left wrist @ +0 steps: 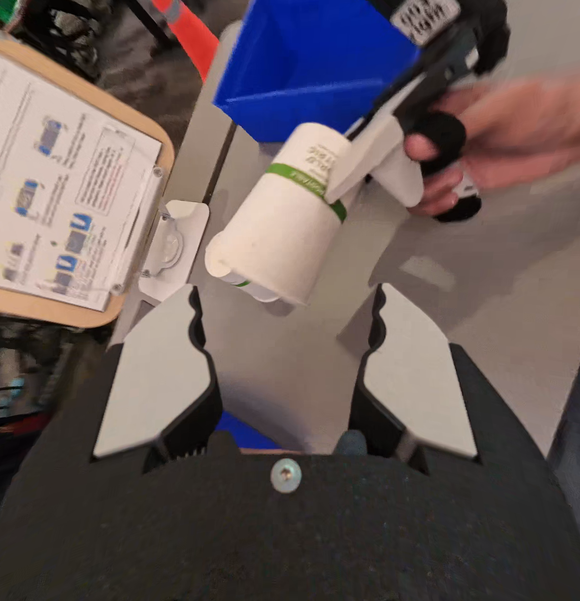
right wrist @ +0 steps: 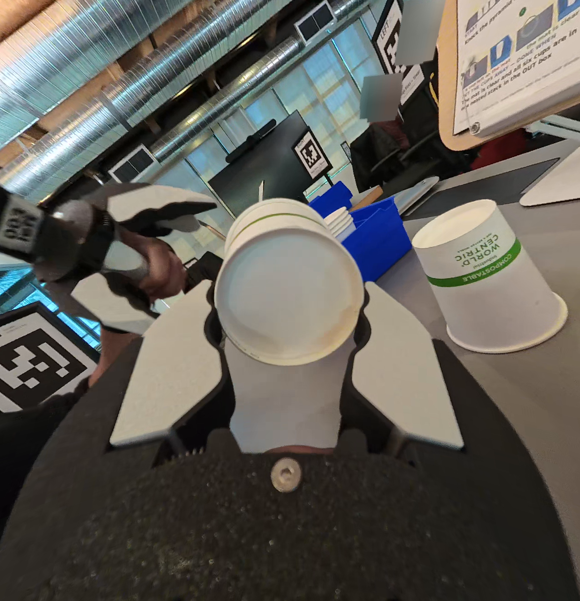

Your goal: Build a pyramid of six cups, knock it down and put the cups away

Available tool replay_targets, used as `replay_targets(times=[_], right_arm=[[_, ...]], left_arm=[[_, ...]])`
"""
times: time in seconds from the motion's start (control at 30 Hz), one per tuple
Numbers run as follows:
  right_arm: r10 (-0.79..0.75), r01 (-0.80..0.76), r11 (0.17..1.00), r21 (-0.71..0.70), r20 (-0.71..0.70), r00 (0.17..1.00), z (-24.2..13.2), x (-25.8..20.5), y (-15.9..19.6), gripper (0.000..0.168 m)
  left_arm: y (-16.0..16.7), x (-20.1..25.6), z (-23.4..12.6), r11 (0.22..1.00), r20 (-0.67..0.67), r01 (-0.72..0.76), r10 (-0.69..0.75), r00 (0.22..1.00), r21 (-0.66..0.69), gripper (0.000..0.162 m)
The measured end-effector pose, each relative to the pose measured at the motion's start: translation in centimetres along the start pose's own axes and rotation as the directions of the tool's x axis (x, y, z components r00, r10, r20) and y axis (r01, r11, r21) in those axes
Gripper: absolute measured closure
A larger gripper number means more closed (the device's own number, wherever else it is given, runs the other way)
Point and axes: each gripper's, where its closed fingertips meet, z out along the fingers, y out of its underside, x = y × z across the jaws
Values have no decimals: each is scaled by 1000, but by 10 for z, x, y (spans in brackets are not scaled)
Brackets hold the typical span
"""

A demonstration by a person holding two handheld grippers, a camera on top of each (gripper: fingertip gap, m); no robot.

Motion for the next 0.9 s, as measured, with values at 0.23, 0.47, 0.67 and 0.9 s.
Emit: replay_targets(times=[0.23,0.47,0.67,0.9], right_arm=[[-9,8,999,-45,-12,1000,4,-5,8,88],[-61,51,990,-132,-77,995,4,-2,21,87],[-115,107,992,-70,-131,985,-18,6,7,87],[-109,100,989,-108,-81,991,-24,7,42,91]], left_arm=[[3,8,53,875,-64,-362,362,930,-320,62],[15,21,90,847,-196,-371,318,928,-381,76],[29,-9,88,965,-76,-48,29,997,-257,77],[101,-122,95,729,300,666,-678,671,157,76]])
